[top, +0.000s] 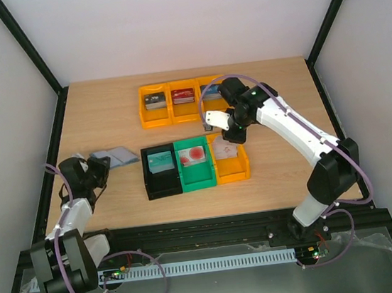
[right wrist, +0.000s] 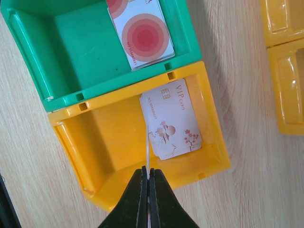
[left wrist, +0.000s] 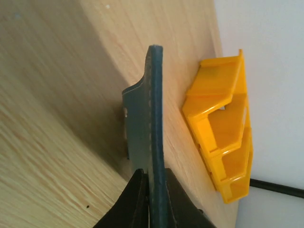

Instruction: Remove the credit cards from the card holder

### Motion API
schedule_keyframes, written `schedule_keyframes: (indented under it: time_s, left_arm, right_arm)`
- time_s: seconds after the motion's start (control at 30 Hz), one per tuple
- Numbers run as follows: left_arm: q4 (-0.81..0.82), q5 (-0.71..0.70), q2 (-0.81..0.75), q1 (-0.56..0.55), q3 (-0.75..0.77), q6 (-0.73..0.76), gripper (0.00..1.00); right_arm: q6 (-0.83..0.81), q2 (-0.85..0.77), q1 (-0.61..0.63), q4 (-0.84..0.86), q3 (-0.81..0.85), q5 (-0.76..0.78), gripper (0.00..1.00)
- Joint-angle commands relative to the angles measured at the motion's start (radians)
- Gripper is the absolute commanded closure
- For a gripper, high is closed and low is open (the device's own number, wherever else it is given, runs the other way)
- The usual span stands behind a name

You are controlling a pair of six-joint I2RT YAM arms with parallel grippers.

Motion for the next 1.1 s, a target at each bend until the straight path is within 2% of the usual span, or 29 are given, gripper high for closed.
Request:
schedule_keyframes:
  time_s: [0.0,0.13,0.17,0.23,0.3,0.37,0.47,0.57,0.63,0.67,0.73,0.77,0.83,0.9,1.0,1.07]
  left_arm:
    - [-0.050,-0.074,0.009,0.004,0.005,-0.035,0.97]
    - [-0.295,-0.238,0.002,0.004,0.022,0.023,0.68]
    - [-0.353,-0.275,-0.001,0.004,0.033,0.030,0.56]
    - [-0.433,-0.332,-0.015,0.004,0.060,0.043,0.39]
    - [-0.481,-0.371,-0.034,0.004,0.090,0.058,0.26]
    - [-0.540,-0.425,-0.059,0.004,0.132,0.072,0.19]
    - [-0.601,-0.493,-0.111,0.004,0.208,0.130,0.16]
    - [-0.503,-0.401,-0.188,-0.001,0.272,0.248,0.16]
    - [-0.293,-0.235,-0.282,-0.017,0.249,0.345,0.18]
    - [-0.141,-0.092,-0.333,-0.041,0.216,0.419,0.21]
    - [0.129,0.160,-0.434,-0.135,0.155,0.586,0.23]
    - [0.172,0.259,-0.464,-0.200,0.152,0.674,0.23]
    - [0.044,0.412,-0.459,-0.333,0.225,0.895,0.23]
    - [-0.193,0.489,-0.413,-0.454,0.306,1.114,0.24]
    - [-0.456,0.504,-0.356,-0.587,0.393,1.401,0.26]
    - [-0.538,0.470,-0.321,-0.638,0.429,1.492,0.29]
  right_arm:
    - [0.006,-0.043,0.013,-0.041,0.011,0.024,0.99]
    - [0.011,-0.055,0.023,-0.042,0.028,0.023,0.98]
    - [0.013,-0.057,0.026,-0.042,0.031,0.023,0.98]
    - [0.013,-0.065,0.030,-0.042,0.033,0.022,0.99]
    - [0.013,-0.075,0.032,-0.039,0.034,0.015,0.98]
    - [0.015,-0.086,0.035,-0.039,0.035,0.005,0.99]
    - [0.025,-0.104,0.047,-0.042,0.051,-0.010,0.99]
    - [0.034,-0.124,0.071,-0.043,0.053,-0.028,0.98]
    - [0.030,-0.135,0.085,-0.036,0.053,-0.052,0.99]
    - [0.035,-0.135,0.093,-0.030,0.066,-0.056,0.98]
    - [0.040,-0.132,0.116,-0.021,0.093,-0.065,0.98]
    - [0.039,-0.132,0.132,-0.014,0.102,-0.072,0.99]
    - [0.039,-0.132,0.170,0.010,0.114,-0.084,0.98]
    - [0.039,-0.124,0.215,0.038,0.129,-0.103,0.99]
    - [0.052,-0.111,0.291,0.083,0.150,-0.118,0.98]
    - [0.056,-0.103,0.345,0.106,0.159,-0.120,0.98]
